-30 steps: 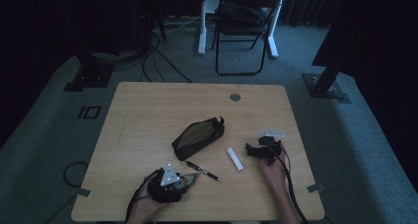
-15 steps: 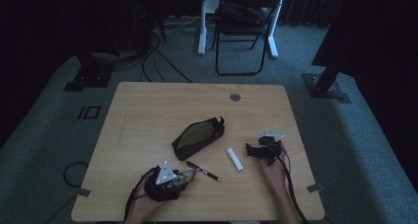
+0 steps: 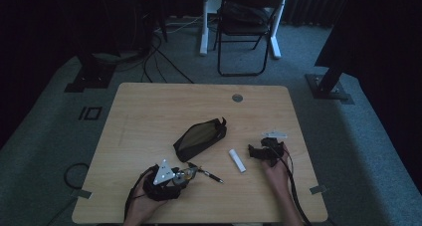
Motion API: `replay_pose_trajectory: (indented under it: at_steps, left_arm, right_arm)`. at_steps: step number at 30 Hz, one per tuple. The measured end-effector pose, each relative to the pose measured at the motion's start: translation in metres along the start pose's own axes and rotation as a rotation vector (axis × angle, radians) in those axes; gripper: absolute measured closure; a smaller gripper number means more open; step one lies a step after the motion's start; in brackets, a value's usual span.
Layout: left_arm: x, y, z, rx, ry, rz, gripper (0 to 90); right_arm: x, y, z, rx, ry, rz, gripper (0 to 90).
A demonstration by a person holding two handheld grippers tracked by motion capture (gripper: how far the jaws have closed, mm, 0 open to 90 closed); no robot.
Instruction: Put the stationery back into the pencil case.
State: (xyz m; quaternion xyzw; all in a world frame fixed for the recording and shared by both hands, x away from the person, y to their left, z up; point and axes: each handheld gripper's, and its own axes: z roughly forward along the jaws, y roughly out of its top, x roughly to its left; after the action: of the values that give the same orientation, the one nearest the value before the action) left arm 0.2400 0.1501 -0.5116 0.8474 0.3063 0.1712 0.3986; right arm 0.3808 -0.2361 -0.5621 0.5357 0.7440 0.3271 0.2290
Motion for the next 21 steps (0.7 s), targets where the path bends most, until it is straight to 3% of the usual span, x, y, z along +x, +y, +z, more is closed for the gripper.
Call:
replay_pose_trajectory:
  at_steps: [21]
  left_arm:
    - [0.005,0.016,-0.012,-0.038,-0.013,0.006,41.6]
  right_arm:
    - [0.000,0.000,0.000,0.000,0.000,0.000,11.4]
